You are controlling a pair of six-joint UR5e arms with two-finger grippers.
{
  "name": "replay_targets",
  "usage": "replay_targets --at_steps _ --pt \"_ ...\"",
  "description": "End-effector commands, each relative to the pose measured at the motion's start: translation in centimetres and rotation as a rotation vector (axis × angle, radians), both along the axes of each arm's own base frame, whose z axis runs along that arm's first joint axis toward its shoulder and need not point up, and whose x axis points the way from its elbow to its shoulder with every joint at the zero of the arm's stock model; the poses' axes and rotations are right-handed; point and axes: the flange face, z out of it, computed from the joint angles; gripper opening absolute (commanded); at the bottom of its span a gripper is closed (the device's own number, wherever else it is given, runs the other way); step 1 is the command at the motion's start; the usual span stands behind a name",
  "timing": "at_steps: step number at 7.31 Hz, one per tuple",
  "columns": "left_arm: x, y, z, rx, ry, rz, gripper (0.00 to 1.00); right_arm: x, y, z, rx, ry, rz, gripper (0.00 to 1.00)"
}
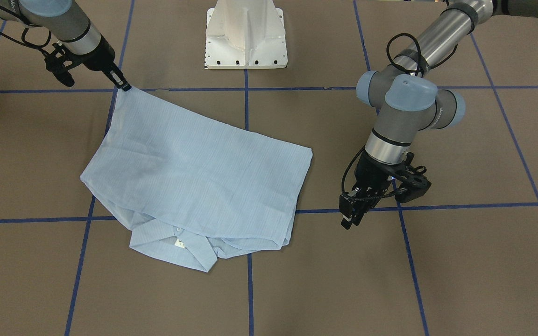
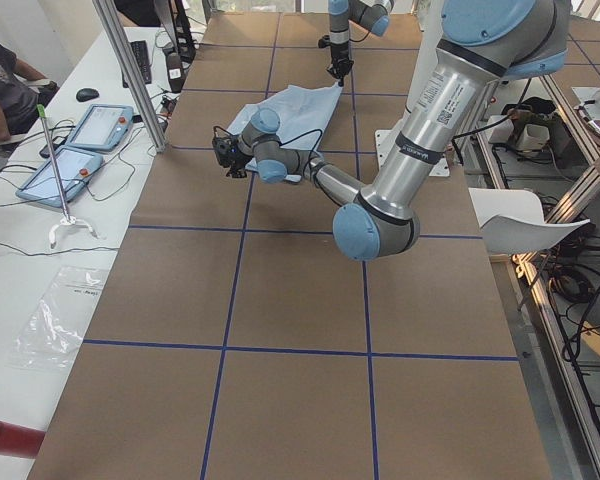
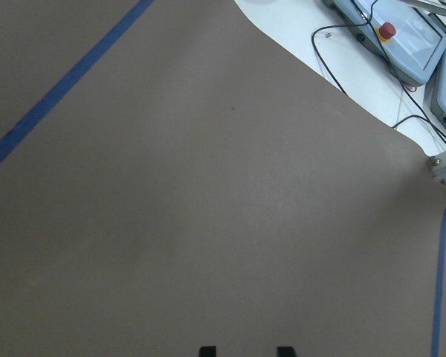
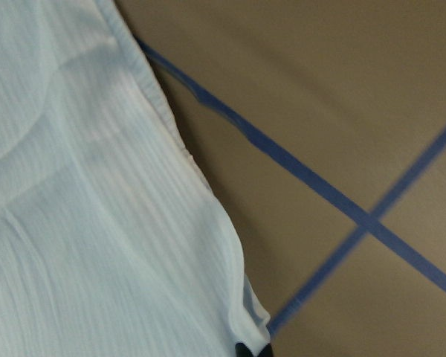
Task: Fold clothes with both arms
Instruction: 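Drag the shirt edge with the right gripper toward the robot, rotating the shirt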
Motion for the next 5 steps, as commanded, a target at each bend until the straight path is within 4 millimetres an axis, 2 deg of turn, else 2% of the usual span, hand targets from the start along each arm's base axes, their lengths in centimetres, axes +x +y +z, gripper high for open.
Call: replay_targets --at_steps 1,2,3,4,5 --pt "-1.2 6.6 -3.1 -0.052 0.089 0.09 0.39 -2.2 8.2 -1.7 -0.111 -0.025 -0.22 0.18" --pt "0.2 9.8 -5.0 -0.095 0.123 0.12 0.39 -3.2 10.5 -1.5 -0.121 -0.007 -0.252 0.38" --pt "1.3 12.8 -7.0 -0.142 0.141 0.149 0.4 -3.4 10.8 -1.5 -0.119 -0.007 -0.257 0.99" --pt "2.1 14.5 -7.5 -0.173 0.137 0.165 0.43 -1.9 7.3 -1.9 -0.119 -0.025 -0.174 1.0" --pt "3.6 15.7 -7.1 -0.191 0.125 0.188 0.47 0.5 2.3 -1.8 -0.103 -0.039 -0.05 1.0"
